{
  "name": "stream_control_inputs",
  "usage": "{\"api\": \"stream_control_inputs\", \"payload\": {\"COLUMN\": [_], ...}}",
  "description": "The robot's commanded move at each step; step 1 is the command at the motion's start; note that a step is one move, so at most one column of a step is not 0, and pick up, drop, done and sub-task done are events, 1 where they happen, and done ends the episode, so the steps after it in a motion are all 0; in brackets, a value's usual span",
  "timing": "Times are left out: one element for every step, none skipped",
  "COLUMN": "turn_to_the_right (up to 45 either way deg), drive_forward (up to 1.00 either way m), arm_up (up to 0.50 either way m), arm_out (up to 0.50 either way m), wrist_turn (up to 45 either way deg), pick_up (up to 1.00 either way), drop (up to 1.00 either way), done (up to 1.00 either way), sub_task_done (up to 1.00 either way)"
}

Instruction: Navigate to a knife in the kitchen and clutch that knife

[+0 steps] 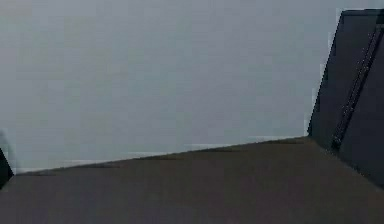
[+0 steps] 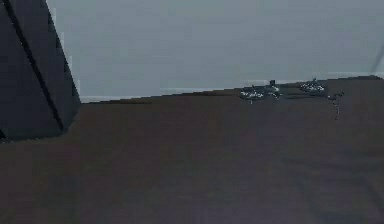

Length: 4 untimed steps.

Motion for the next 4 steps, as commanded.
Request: {"api": "stream_control_inputs", "payload": {"turn_to_the_right": [-36.0, 0.0, -45.0, -18.0], "drive_forward": [0.00, 0.35, 0.00, 0.00], "arm_up": [0.00, 0.00, 0.00, 0.00], "arm_out": [0.00, 0.00, 0.00, 0.00], "wrist_turn": [0.0, 0.0, 0.0, 0.0], "pick_up": [0.00, 0.00, 0.00, 0.00], "drop": [0.00, 0.00, 0.00, 0.00], "done": [0.00, 0.00, 0.00, 0.00], "sub_task_done": [0.00, 0.00, 0.00, 0.00]}}
